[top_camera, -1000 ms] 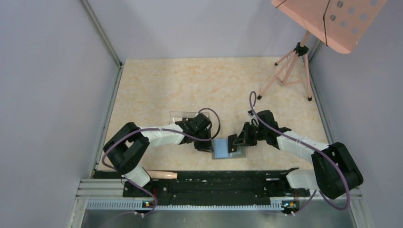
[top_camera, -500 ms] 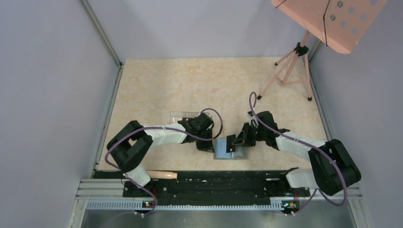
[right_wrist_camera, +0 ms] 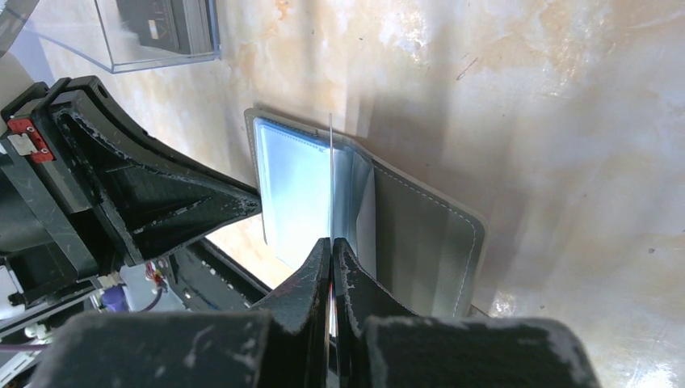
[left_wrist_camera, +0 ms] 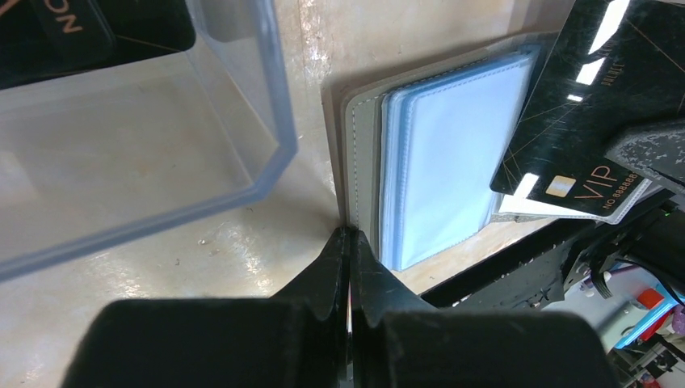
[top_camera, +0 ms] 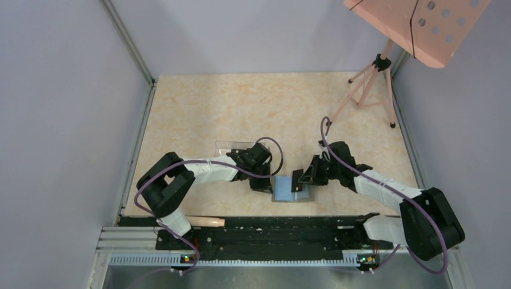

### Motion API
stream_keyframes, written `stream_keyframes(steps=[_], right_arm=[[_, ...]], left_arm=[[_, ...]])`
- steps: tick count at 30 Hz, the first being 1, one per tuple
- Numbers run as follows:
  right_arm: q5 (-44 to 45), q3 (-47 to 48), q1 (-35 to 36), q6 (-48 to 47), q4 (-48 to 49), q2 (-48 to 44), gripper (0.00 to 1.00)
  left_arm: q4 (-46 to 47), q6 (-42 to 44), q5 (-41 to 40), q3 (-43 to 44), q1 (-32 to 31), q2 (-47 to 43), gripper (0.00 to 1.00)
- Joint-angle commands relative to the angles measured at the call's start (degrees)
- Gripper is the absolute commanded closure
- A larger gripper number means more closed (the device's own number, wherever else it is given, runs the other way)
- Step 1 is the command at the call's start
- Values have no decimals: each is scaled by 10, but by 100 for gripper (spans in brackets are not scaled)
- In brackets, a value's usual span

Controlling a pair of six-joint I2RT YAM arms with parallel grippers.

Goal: Put the credit cards into the card holder
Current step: Insert the credit card into the card holder.

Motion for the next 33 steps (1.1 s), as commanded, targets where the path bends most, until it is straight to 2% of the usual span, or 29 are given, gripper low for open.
stream_keyframes(steps=[1, 6, 16, 33], right_arm=[[10, 6, -6, -13, 4, 5, 100], [15, 6, -6, -17, 12, 20, 100], [64, 11, -6, -28, -28, -28, 100], [-28, -23, -6, 15, 86, 17, 100]], left_arm=[[-17, 13, -13, 6, -6, 19, 100], [-18, 14, -13, 8, -6, 22, 100], [-22, 15, -14, 10, -6, 23, 100], [-23, 19, -9, 17, -11, 33, 100]])
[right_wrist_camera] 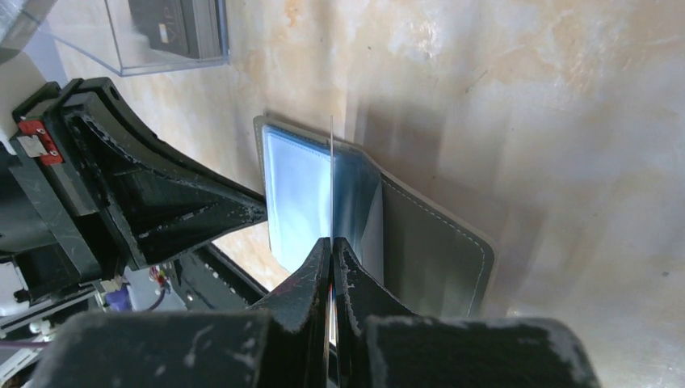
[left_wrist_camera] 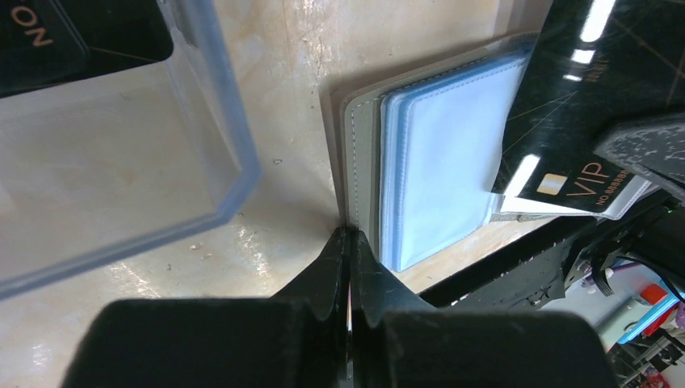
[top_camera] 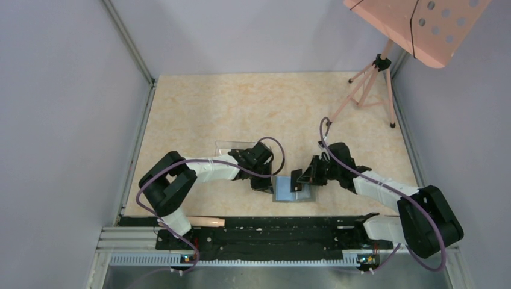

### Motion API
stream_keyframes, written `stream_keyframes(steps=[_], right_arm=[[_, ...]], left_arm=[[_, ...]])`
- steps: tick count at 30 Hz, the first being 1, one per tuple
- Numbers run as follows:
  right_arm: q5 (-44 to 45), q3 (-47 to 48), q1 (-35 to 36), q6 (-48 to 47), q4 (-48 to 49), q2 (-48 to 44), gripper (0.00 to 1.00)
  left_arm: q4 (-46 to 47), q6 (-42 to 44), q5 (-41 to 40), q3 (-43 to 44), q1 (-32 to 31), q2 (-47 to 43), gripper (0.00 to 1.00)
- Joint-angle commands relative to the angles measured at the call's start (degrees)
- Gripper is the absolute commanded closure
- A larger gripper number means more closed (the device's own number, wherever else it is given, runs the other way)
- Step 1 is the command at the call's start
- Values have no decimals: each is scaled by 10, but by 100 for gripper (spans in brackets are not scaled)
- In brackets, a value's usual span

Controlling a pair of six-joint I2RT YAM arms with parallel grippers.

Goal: Put the credit cards into the card holder
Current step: Insert the credit card into the card holder.

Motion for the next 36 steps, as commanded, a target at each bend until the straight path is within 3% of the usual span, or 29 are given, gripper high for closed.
stream_keyframes(steps=[1, 9, 36], right_arm=[[-29, -12, -6, 16, 51, 14, 100], [-39, -18, -5, 32, 39, 30, 100], [0, -40, -6, 91, -64, -65, 100]], left_arm=[[-13, 13, -15, 2, -9, 22, 100], [-15, 14, -16, 3, -9, 23, 100], [-28, 21, -17, 13, -10, 36, 100]])
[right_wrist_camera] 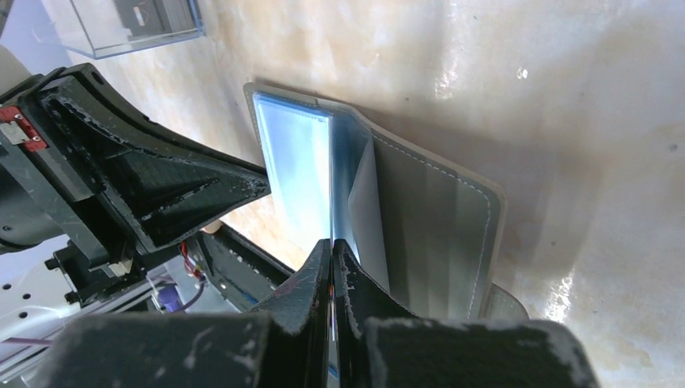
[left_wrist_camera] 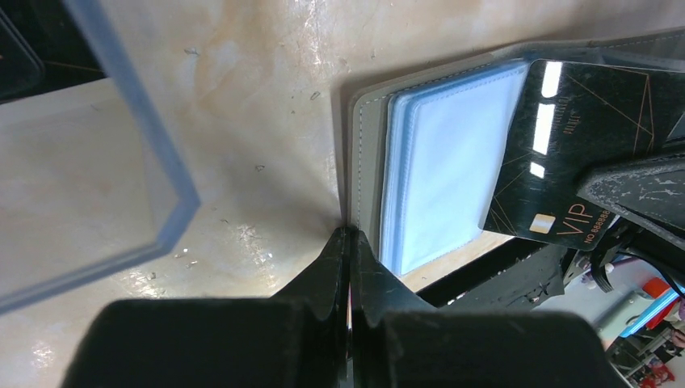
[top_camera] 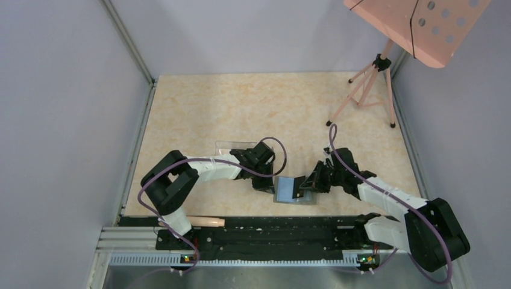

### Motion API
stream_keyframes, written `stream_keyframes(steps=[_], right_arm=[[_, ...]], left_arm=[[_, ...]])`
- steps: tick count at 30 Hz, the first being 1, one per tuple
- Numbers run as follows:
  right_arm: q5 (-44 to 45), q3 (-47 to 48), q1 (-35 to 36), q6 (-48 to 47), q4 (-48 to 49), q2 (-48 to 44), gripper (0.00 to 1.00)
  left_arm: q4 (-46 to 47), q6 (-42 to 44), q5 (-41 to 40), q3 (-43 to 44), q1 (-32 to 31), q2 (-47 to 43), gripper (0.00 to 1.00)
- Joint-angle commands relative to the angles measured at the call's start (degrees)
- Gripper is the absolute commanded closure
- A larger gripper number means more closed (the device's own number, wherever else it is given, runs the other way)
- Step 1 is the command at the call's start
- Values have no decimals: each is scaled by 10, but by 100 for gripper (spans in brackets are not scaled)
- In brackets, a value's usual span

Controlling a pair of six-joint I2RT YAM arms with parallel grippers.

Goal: Put the credit cards into the card holder
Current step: Insert the credit card into the card holder.

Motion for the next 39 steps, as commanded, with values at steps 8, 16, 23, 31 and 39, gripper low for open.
stream_keyframes(steps=[8, 16, 23, 31, 39], right_arm=[[-21, -19, -3, 17, 21, 35, 100], [-27, -19, -3, 10, 30, 42, 100], [-30, -2, -3, -33, 41, 80, 100], [-49, 6, -3, -53, 59, 129, 100], [-51, 26, 0, -73, 51, 151, 100]], left_arm=[[-27, 18, -21, 6, -6, 29, 100], [-28, 20, -19, 8, -6, 30, 100], [-28, 20, -16, 9, -7, 32, 100], [-31, 20, -15, 14, -7, 34, 100], [-31, 22, -11, 19, -10, 40, 100]])
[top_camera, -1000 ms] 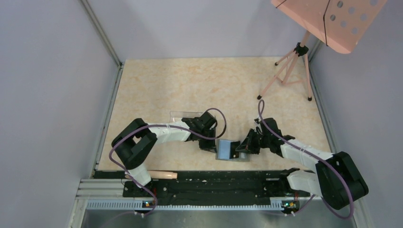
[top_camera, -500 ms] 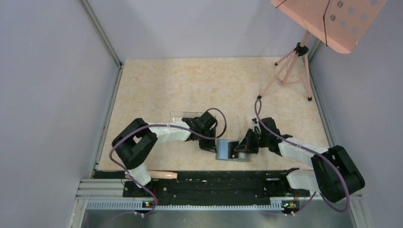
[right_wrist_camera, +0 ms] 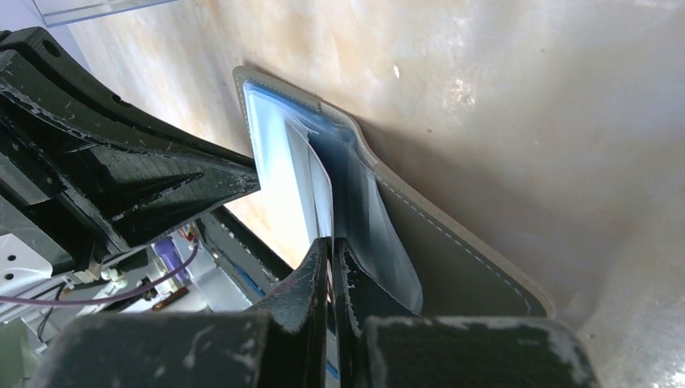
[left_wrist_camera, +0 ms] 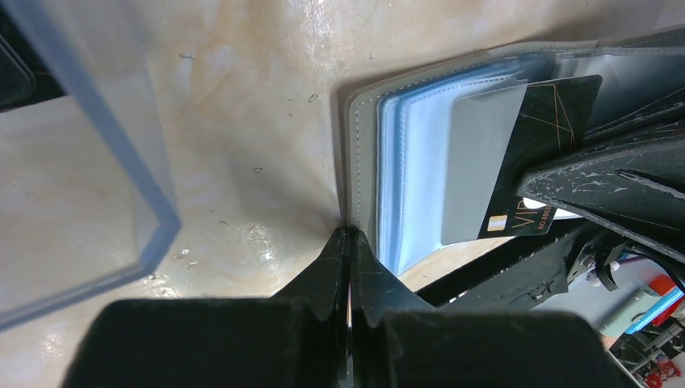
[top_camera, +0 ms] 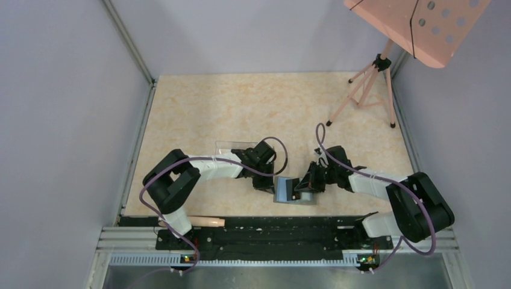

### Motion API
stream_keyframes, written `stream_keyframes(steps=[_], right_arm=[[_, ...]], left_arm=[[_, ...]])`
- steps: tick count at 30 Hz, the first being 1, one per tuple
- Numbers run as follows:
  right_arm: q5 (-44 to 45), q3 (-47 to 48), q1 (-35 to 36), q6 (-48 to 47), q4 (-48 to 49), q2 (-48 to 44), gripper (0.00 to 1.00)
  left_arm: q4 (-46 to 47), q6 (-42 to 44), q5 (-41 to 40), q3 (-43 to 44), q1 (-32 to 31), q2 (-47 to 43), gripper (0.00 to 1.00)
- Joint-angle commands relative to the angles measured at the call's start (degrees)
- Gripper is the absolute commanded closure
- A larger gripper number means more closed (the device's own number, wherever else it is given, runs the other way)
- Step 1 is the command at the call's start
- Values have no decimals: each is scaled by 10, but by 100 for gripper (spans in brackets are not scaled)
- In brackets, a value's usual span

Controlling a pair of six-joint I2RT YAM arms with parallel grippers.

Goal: Put the credit cards into the card holder
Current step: Insert the credit card into the card holder.

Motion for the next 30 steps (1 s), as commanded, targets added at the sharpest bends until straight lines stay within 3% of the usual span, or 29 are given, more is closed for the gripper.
stream_keyframes(steps=[1, 8, 21, 30], right_arm=[[22, 16, 0, -33, -22, 24, 100], [17, 26, 12, -37, -18, 41, 100], [32, 54, 56, -30, -19, 66, 91], [89, 77, 67, -57, -107, 32, 56]], left_arm=[[-14, 15, -14, 4, -10, 30, 100], [-14, 16, -14, 6, -12, 31, 100], [-19, 12, -13, 12, -14, 29, 100], [-23, 10, -16, 9, -14, 28, 100]])
